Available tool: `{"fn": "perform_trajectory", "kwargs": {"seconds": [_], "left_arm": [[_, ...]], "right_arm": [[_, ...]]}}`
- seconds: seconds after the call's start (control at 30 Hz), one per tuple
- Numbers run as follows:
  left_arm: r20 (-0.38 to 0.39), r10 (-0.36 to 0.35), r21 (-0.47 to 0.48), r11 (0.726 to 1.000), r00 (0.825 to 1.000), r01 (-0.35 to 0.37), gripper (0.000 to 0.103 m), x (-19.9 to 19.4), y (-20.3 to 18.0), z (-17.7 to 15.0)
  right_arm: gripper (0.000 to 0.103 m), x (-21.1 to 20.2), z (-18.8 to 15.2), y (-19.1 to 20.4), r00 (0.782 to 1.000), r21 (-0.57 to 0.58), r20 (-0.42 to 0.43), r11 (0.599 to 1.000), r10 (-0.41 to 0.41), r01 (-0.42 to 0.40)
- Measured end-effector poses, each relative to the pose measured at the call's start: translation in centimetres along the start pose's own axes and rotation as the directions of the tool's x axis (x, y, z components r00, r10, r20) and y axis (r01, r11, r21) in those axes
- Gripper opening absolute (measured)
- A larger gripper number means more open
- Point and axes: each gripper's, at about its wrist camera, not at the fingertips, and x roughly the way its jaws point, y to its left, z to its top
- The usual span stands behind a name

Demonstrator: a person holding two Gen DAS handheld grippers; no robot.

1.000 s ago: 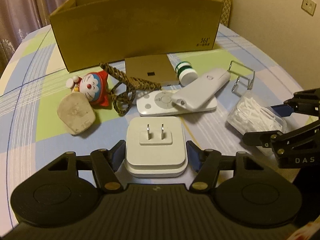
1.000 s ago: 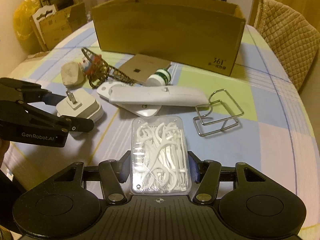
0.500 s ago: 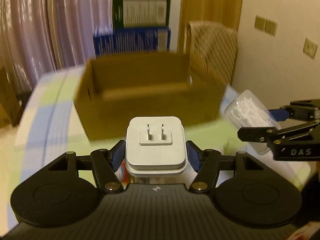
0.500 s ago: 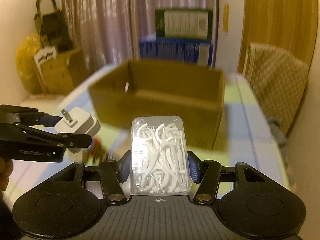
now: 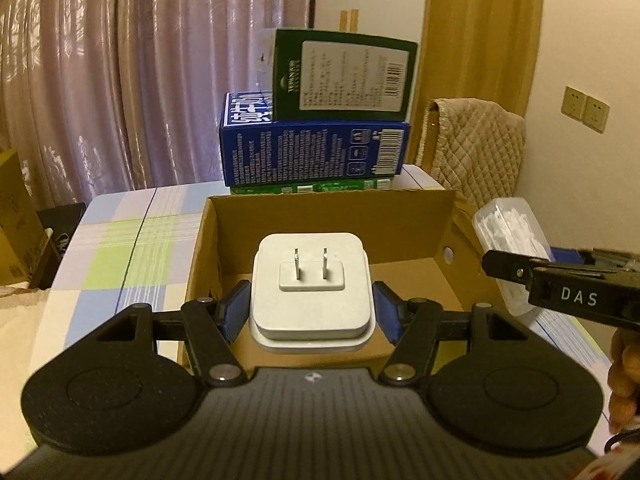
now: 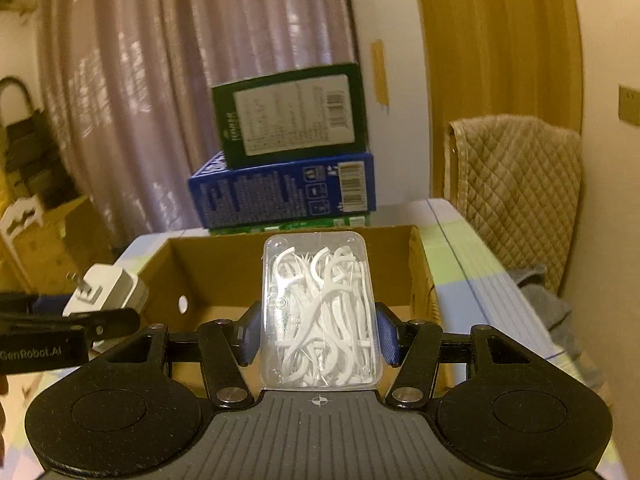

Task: Organize rigid objects
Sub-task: 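Carry both held items over the cardboard box and lower them inside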

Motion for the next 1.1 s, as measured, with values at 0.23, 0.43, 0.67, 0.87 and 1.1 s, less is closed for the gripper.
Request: {"fn": "perform_trajectory", "kwargs": {"seconds": [0.23,0.43,0.67,0.87,1.1], "left_arm": [[-0.001,-0.005,-0.044,0.999,1.000,0.005,0.060,3.4,1.1,-1.0],[-0.018,-0.018,-0.021,1.000,1.000,0.017,0.060,5.7,0.9,-0.6],[-0.051,-0.036,-0.017,0.999,0.998,0.035,0.061,7.4,0.8,-1.0],[-0.032,-0.019,-0.040,0.999,0.999,0.017,0.070,7.0,1.1,-0.9],[-0.019,-0.015,-0.044,0.999,1.000,0.014,0.070,6.4,1.4,-0.6]], "right_arm": [[0.053,4.5,-0.1,0.4,0.999,-0.057,-0.034,0.998,-0.035,0.033],[0.053,6.7,-1.4,0.1,0.995,-0.052,-0.094,0.998,-0.042,0.037],[0.053,7.5,-2.0,-0.2,0.993,-0.033,-0.115,0.999,-0.031,0.027],[0.053,7.5,-1.9,-0.8,0.994,-0.006,-0.109,1.000,-0.028,0.028],[0.054,7.4,-2.0,-0.5,0.994,-0.001,-0.112,1.000,-0.013,0.013]]}}
